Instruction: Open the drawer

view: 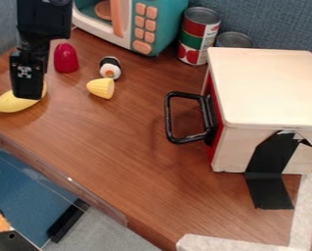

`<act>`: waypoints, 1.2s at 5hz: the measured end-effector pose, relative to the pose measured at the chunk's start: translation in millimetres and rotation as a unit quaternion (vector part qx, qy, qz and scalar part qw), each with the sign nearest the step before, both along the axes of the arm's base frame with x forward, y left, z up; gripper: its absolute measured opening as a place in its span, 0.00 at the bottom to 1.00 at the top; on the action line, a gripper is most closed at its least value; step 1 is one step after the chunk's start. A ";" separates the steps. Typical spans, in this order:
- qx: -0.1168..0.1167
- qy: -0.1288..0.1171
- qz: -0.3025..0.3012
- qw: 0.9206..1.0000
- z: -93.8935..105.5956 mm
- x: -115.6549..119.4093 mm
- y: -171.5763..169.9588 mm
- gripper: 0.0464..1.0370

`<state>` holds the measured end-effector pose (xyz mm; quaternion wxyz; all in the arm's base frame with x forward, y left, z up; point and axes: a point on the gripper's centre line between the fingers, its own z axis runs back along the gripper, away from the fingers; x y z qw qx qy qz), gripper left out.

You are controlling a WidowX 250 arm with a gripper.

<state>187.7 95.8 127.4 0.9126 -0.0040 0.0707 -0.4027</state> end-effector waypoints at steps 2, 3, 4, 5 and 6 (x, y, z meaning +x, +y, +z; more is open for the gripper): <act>-0.031 0.008 0.068 0.997 -9.7 10.5 -14.3 0.96; -0.033 -0.012 0.108 0.994 -14.0 18.3 -22.9 0.96; -0.069 -0.044 0.169 0.982 -17.4 23.4 -32.9 0.96; -0.108 -0.096 0.259 0.955 -19.9 29.3 -44.6 0.96; -0.113 -0.116 0.317 0.934 -19.6 40.0 -54.5 0.96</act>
